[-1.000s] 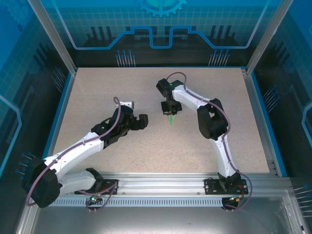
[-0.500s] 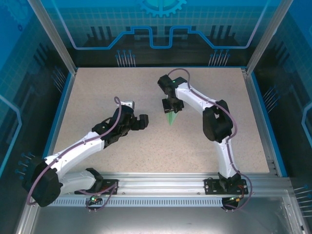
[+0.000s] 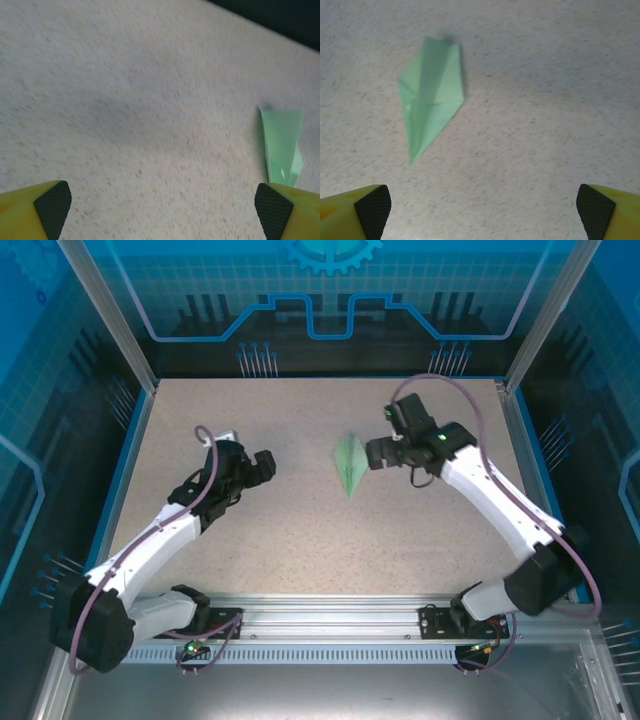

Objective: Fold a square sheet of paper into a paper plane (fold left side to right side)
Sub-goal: Reset both arms

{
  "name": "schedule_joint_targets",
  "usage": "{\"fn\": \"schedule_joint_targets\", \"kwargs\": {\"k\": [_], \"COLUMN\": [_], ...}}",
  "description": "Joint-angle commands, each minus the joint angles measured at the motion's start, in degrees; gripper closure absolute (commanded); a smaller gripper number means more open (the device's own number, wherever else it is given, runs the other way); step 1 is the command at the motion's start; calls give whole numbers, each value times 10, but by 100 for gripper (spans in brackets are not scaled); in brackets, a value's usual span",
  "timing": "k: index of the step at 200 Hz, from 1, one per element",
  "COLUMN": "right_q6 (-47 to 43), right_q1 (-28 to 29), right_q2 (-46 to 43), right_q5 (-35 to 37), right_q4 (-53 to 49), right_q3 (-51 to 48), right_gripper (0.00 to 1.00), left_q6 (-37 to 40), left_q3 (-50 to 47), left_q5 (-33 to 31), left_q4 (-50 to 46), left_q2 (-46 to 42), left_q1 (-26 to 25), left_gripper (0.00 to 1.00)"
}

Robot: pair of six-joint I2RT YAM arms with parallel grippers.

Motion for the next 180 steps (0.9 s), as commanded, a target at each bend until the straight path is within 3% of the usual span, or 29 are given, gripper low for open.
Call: {"fn": "schedule_joint_targets", "kwargs": {"k": [1,32,60,93,132,165,180], "right_q6": [-20,-28,-123,-133,-152,-165,-173], "right_q1": [-73,-186,-206,-225,-228,-229,-230], "right_q2": [-61,-136,-139,-81,-7,45,61], "right_q5": [-6,-16,30,11,-50,-89,-109], "right_q4": [125,296,461,600,774,845,886], "right_q3": [-104,-271,-392,-453,-483,-491,-507], "right_gripper": [1,0,0,0,0,0,1], "left_q6": [10,82,148,208,269,310,326], "left_q3": [-27,-43,-65,-123,-191,-227,-238], "left_q5": [-45,-110,-177,-221,-178,-125,-72], "left_q4": [51,101,145,255,433,546,586], "left_q2": [-35,-20,8,46,99,146,156], "left_q1": [19,20,21,40,66,87,101], "left_gripper": [1,1,2,2,1,2,1]}}
